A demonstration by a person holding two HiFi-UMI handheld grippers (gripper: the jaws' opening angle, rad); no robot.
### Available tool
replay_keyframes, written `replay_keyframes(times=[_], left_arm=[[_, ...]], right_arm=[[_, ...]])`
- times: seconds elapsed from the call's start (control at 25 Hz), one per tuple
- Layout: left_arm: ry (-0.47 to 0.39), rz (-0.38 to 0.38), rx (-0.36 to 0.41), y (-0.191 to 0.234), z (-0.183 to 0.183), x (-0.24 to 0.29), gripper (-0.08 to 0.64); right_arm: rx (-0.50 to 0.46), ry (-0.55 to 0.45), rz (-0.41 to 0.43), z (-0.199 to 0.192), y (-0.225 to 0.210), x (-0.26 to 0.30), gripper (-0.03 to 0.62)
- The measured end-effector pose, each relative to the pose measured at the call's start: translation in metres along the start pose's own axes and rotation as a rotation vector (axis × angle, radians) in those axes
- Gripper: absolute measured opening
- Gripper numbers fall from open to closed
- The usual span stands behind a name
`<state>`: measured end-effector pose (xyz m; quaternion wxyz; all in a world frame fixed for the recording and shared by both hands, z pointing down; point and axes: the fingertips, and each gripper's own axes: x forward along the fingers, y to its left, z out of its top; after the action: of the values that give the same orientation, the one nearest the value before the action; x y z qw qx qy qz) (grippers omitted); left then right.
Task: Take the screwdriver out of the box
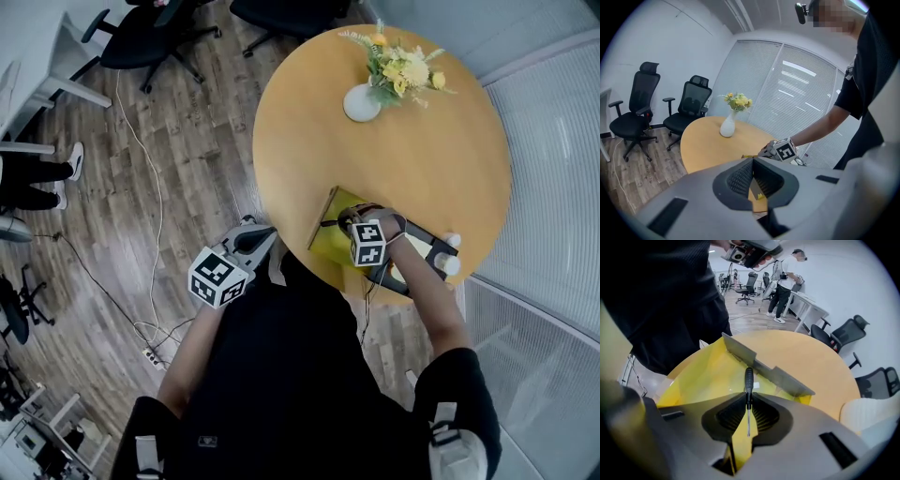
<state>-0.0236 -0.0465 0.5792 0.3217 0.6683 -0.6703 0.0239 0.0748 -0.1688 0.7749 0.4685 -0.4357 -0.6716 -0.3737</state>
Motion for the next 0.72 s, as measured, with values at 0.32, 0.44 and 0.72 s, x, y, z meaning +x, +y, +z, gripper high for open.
replay_keyframes(times=[0.32, 0.44, 0.72], left_arm=[[0.025, -0.090, 0.065, -0.007, 0.013, 0.016, 0.006], [0.035, -0.131, 0.090, -0.011, 0.018, 0.024, 0.006], [0.055, -0.234, 0.139, -0.015, 0.032, 0.033, 0.006]], right_arm=[[0.253, -0.057, -0.086, -0.003, -0.007, -0.030, 0.035], [0.387, -0.101, -0.149, -0.004, -0.011, -0.045, 0.035], [0.602, -0.176, -0.300, 0.001, -0.014, -0.083, 0.035]])
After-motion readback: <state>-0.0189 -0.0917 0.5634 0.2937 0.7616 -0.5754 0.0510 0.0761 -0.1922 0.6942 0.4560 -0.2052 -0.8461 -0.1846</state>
